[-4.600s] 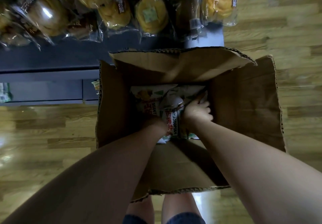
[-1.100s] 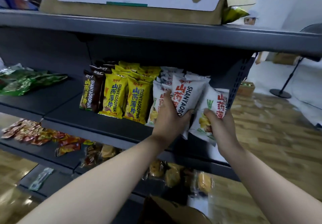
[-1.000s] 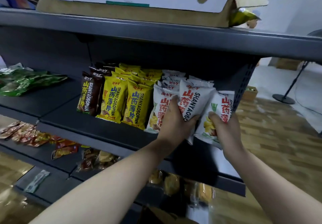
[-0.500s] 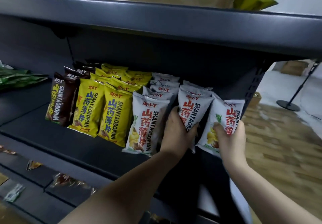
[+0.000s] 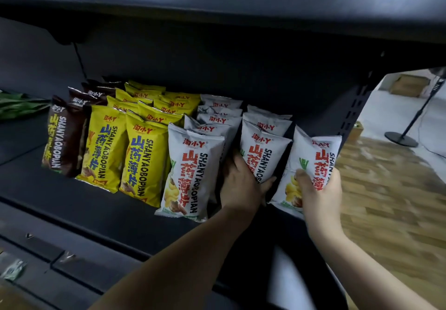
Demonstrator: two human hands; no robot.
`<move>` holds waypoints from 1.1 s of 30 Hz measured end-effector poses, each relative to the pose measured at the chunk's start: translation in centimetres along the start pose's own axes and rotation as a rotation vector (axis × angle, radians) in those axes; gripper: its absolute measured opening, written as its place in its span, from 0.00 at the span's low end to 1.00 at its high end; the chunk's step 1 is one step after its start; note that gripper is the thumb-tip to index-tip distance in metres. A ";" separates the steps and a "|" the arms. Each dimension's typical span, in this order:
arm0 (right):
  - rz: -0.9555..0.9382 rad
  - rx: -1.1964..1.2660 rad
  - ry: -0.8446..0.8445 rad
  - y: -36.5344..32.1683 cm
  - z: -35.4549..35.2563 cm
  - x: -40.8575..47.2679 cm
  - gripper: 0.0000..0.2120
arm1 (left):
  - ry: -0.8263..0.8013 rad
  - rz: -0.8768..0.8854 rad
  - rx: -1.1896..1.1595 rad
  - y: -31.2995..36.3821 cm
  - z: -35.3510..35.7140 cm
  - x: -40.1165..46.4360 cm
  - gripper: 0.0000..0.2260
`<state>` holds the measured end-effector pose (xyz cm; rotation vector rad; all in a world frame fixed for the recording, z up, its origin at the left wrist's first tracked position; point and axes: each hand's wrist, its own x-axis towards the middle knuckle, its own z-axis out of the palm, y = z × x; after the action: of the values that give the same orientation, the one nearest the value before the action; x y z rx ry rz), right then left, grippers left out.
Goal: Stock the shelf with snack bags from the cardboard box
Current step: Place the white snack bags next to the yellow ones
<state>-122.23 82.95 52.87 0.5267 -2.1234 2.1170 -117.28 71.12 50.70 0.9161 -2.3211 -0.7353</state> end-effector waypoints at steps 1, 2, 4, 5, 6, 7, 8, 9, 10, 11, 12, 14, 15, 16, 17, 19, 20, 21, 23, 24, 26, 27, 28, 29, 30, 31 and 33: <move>0.000 0.005 0.000 0.1 0.1 -0.1 0.09 | -0.013 -0.005 0.016 0.1 -0.1 0.0 0.47; 0.003 0.010 -0.001 0.2 0.2 -0.2 0.09 | -0.030 -0.006 0.028 0.2 -0.3 -0.1 0.47; 0.018 0.015 0.002 0.3 0.3 -0.4 0.09 | -0.072 0.000 0.045 0.3 -0.7 -0.6 0.49; 0.026 0.019 0.005 0.3 0.3 -0.4 0.08 | -0.060 0.027 0.059 0.3 -0.9 -1.0 0.49; 0.035 0.029 0.012 0.2 0.3 -0.5 0.08 | 0.008 0.093 0.085 0.1 -1.1 -1.4 0.48; 0.043 0.045 0.018 0.1 0.2 -0.4 0.09 | 0.116 0.184 0.122 -0.1 -1.3 -1.7 0.46; 0.049 0.061 0.022 0.0 0.1 -0.4 0.09 | 0.223 0.289 0.162 -0.3 -1.3 -1.8 0.42; 0.050 0.071 0.026 0.0 0.0 -0.4 0.09 | 0.309 0.406 0.204 -0.4 -1.1 -1.7 0.39; 0.048 0.073 0.027 0.0 -0.1 -0.3 0.09 | 0.353 0.520 0.245 -0.4 -1.0 -1.4 0.35; 0.048 0.069 0.028 0.1 -0.2 -0.2 0.09 | 0.368 0.619 0.293 -0.3 -1.0 -1.0 0.32; 0.049 0.065 0.030 0.2 -0.3 -0.2 0.09 | 0.370 0.695 0.337 0.1 -1.1 -0.6 0.29; 0.054 0.063 0.036 0.6 -0.6 -0.1 0.09 | 0.343 0.749 0.417 0.7 -1.1 0.5 0.27; 0.055 0.063 0.036 0.7 -0.8 -0.1 0.09 | 0.325 0.736 0.447 0.8 -1.0 1.0 0.27; 0.056 0.062 0.033 0.8 -1.0 -0.1 0.09 | 0.306 0.706 0.464 0.7 -0.9 1.5 0.27; 0.055 0.066 0.029 0.7 -1.1 -0.2 0.09 | 0.300 0.674 0.466 0.6 -0.8 2.0 0.27; 0.048 0.079 0.019 0.7 -1.3 -0.3 0.08 | 0.304 0.613 0.419 0.4 -0.5 2.7 0.27; 0.045 0.084 0.010 0.6 -1.3 -0.4 0.08 | 0.305 0.585 0.387 0.4 -0.3 2.9 0.27; 0.043 0.085 0.001 0.6 -1.4 -0.5 0.08 | 0.305 0.558 0.364 0.4 -0.1 2.9 0.27; 0.038 0.085 -0.017 0.5 -1.4 -0.8 0.08 | 0.277 0.510 0.350 0.6 0.1 2.9 0.28; 0.030 0.083 -0.026 0.5 -1.4 -0.9 0.08 | 0.260 0.500 0.349 0.7 0.0 2.8 0.28; 0.014 0.083 -0.040 0.2 -1.3 -1.2 0.08 | 0.235 0.498 0.359 0.6 -0.3 2.7 0.29; 0.008 0.087 -0.050 0.0 -1.3 -1.4 0.08 | 0.237 0.499 0.368 0.5 -0.7 2.5 0.29; 0.002 0.092 -0.060 -0.2 -1.3 -1.5 0.08 | 0.238 0.505 0.375 0.4 -1.2 2.3 0.29; -0.004 0.101 -0.068 -0.4 -1.2 -1.7 0.08 | 0.239 0.525 0.366 0.4 -1.9 1.8 0.29; -0.012 0.111 -0.075 -0.6 -1.2 -1.8 0.09 | 0.232 0.564 0.338 0.4 -2.6 1.1 0.29; -0.020 0.119 -0.073 -0.8 -1.1 -2.1 0.09 | 0.223 0.622 0.294 0.5 -3.3 0.2 0.28; -0.046 0.135 -0.058 -1.4 -1.0 -2.6 0.10 | 0.166 0.715 0.197 0.6 -4.4 -2.0 0.30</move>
<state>-119.55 84.43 53.40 0.6523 -1.9854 2.2577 -113.42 71.66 53.69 0.1603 -2.3536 -0.1276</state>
